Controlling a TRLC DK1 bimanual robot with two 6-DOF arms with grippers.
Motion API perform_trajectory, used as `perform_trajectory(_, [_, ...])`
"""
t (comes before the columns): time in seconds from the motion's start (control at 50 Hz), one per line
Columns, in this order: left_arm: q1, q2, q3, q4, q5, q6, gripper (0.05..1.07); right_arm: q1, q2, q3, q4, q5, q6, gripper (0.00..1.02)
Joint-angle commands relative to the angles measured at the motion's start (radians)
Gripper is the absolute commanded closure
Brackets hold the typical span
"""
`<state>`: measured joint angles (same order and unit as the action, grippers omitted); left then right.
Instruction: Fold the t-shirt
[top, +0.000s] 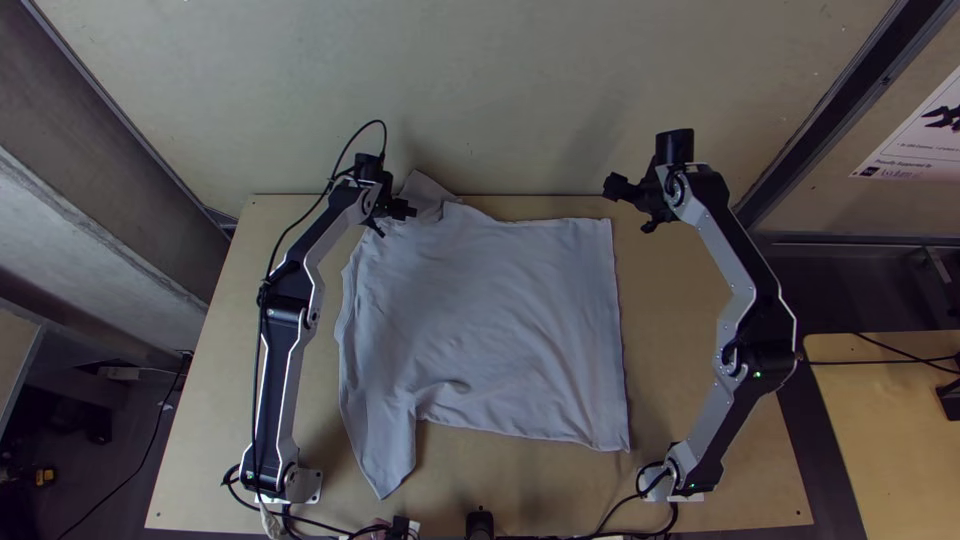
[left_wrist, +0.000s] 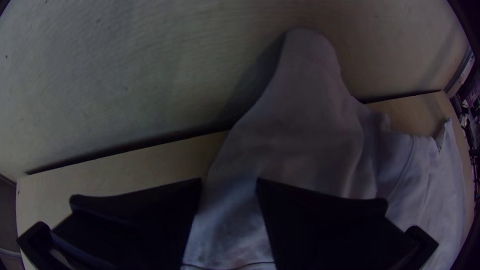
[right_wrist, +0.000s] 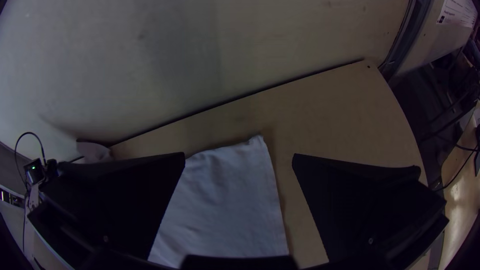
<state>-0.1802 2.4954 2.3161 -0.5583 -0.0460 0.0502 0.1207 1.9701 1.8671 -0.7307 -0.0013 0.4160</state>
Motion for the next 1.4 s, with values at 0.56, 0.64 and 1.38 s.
perform_trajectory(0.56, [0.022,-0.038,0.002,-0.097,0.011,0.017,1.05,-0.012,0.441,0.363,-0.121,0.000,0.079,0.10])
perform_trajectory(0.64, [0.027,-0.044,0.002,-0.100,0.011,0.017,1.05,-0.015,0.493,0.429,-0.154,0.007,0.087,0.15])
perform_trajectory(1.38, [0.058,-0.059,-0.011,-0.112,0.011,0.014,1.05,-0.007,0.539,0.455,-0.125,0.072,0.064,1.00])
